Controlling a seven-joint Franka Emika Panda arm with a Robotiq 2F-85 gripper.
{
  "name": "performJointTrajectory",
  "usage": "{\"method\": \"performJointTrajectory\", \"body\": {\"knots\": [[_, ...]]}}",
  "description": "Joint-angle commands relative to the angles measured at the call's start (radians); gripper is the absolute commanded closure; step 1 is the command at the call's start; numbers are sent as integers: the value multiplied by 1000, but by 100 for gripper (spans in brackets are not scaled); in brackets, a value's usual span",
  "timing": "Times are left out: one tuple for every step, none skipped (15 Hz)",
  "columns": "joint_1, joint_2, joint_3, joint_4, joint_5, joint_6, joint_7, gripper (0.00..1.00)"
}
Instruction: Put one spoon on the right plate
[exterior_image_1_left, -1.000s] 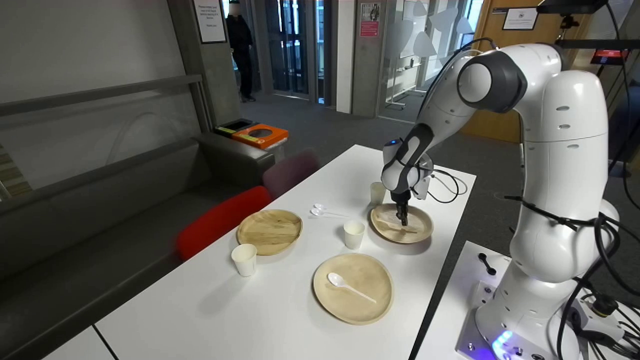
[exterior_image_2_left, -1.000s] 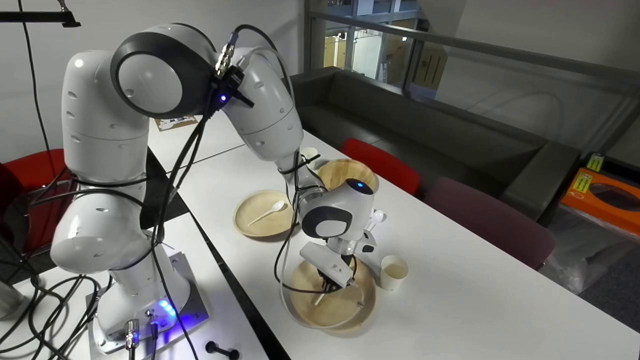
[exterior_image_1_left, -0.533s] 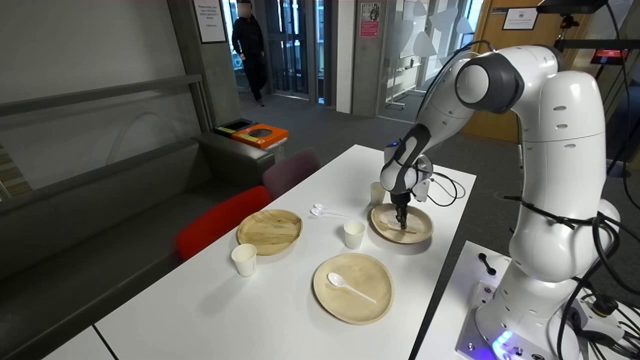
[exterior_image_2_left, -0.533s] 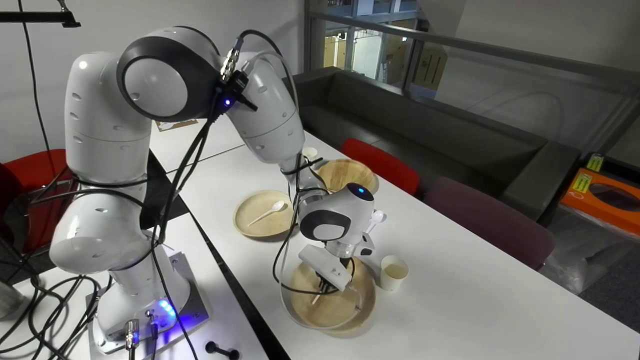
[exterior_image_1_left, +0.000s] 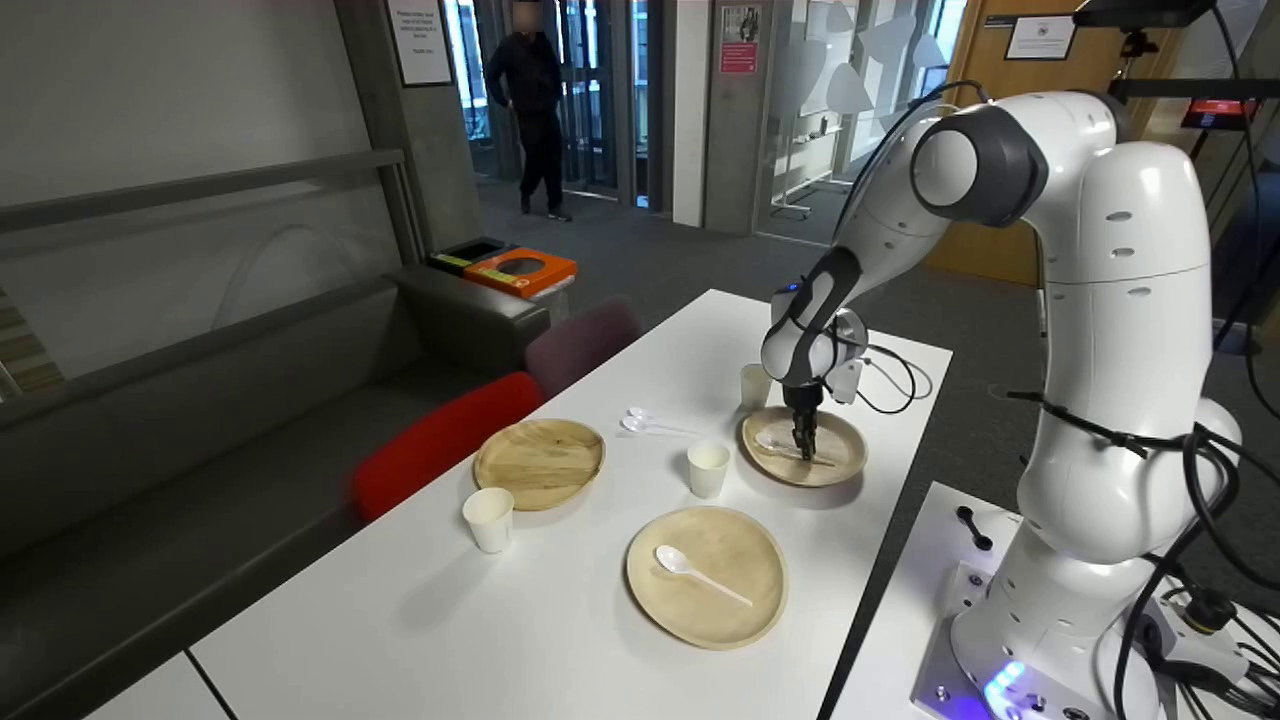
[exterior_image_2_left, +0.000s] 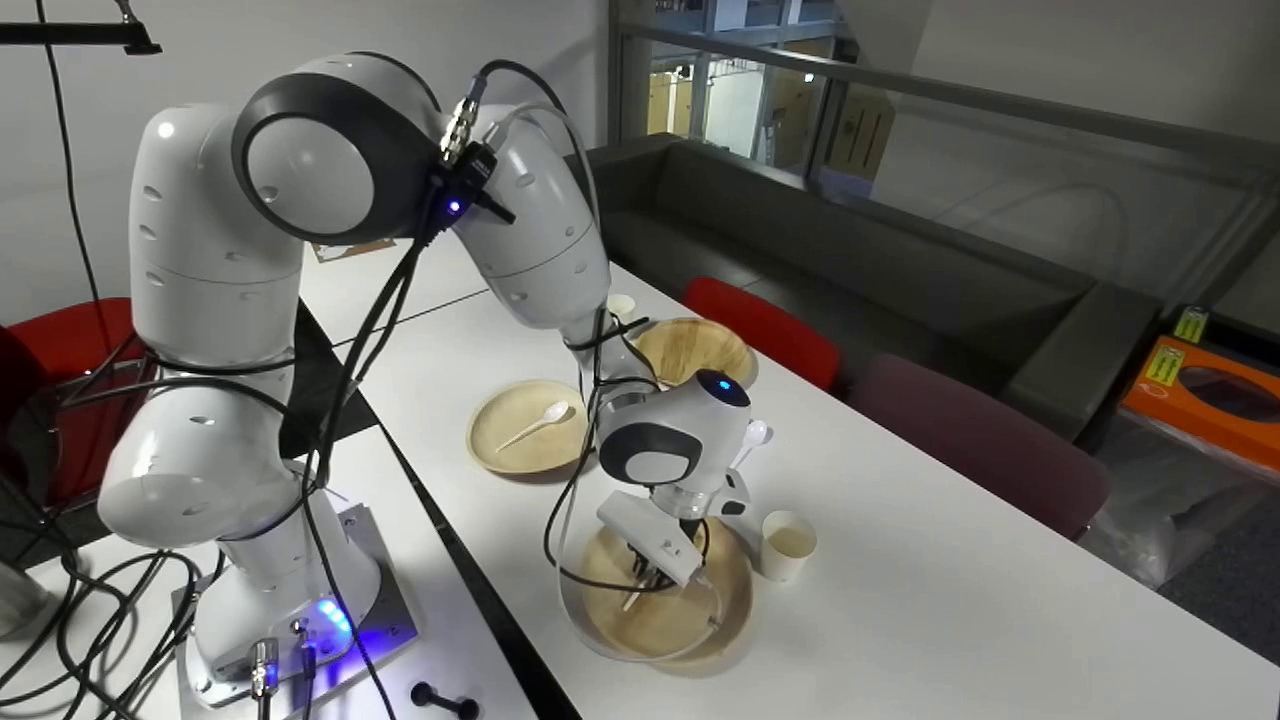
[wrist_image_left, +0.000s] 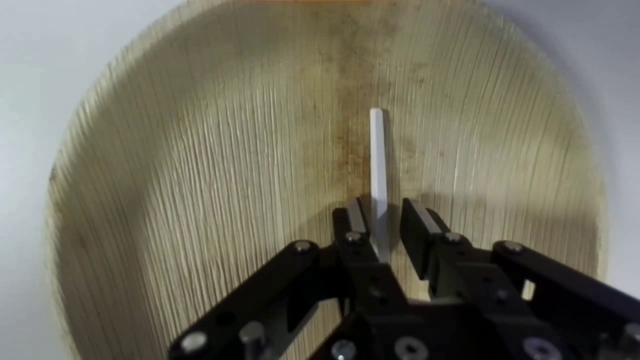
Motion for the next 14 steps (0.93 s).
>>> {"method": "performJointTrajectory", "body": {"knots": [[-22,-12,14,-3,21,-9,-34,40],[-21,-12,13,-4,20,-8,-33,33],[-21,-13,13,-4,20,-7,-34,27],[-22,-14,13,-6,21,-5,-35,18],[-23,-15,13,-6,22,-5,-35,11],[-23,-17,13,-7,22,-3,-35,3],[-23,-18,13,-9,22,-2,-35,1],[-22,-19,12,-11,20,0,-33,0],[-19,-25,10,-17,16,2,-29,0],[-19,-38,8,-29,14,10,-29,0],[-22,-66,6,-53,17,17,-30,0],[-22,-89,0,-71,12,20,-28,0],[-24,-117,-2,-91,16,24,-28,0],[-22,-151,-10,-111,10,21,-27,0]]}}
